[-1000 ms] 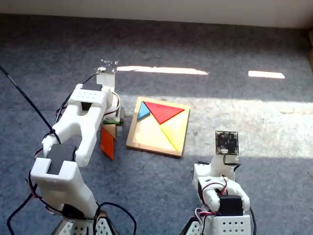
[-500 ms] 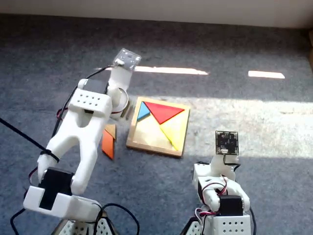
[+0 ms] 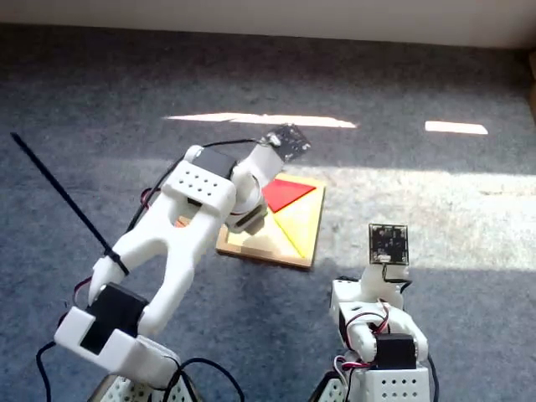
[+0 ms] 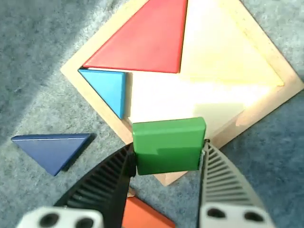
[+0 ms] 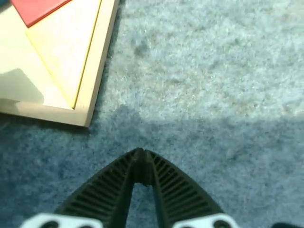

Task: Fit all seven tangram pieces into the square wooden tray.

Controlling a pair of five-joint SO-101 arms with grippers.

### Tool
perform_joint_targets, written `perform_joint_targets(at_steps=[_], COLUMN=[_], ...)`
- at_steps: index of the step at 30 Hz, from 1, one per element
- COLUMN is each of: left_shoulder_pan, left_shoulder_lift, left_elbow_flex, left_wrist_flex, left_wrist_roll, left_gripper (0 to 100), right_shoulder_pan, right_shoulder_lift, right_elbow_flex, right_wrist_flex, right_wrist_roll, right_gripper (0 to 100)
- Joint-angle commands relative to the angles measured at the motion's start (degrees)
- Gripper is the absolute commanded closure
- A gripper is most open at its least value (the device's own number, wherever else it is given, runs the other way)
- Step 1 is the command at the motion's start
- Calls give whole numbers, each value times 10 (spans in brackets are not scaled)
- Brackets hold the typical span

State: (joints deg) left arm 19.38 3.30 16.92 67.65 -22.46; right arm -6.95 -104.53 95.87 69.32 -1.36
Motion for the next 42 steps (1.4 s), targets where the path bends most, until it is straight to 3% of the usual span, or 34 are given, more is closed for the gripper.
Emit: perform_joint_targets(at_steps=[1, 9, 21, 24, 30, 36, 42], left_shoulder_pan=[12, -43, -44, -47, -44, -47, -47], left_shoulder_lift=[40, 105, 105, 109, 110, 110, 110], left_elbow_flex=[-44, -132, -171, -154, -80, -13, -13], left_wrist_flex=[-3, -3, 87, 86, -2, -91, -120], left_wrist_roll=[-4, 64, 65, 64, 64, 66, 66], left_gripper=[845, 707, 707, 761, 843, 846, 846], right_shoulder_pan=[8, 8, 8, 8, 8, 8, 8], right_shoulder_lift=[-7, -7, -7, -7, -7, -7, -7], right_elbow_flex=[72, 72, 72, 72, 72, 72, 72], right_wrist_flex=[-16, -16, -16, -15, -15, -15, -15], right_wrist_roll=[2, 2, 2, 2, 2, 2, 2], right_gripper=[993, 993, 993, 993, 993, 993, 993])
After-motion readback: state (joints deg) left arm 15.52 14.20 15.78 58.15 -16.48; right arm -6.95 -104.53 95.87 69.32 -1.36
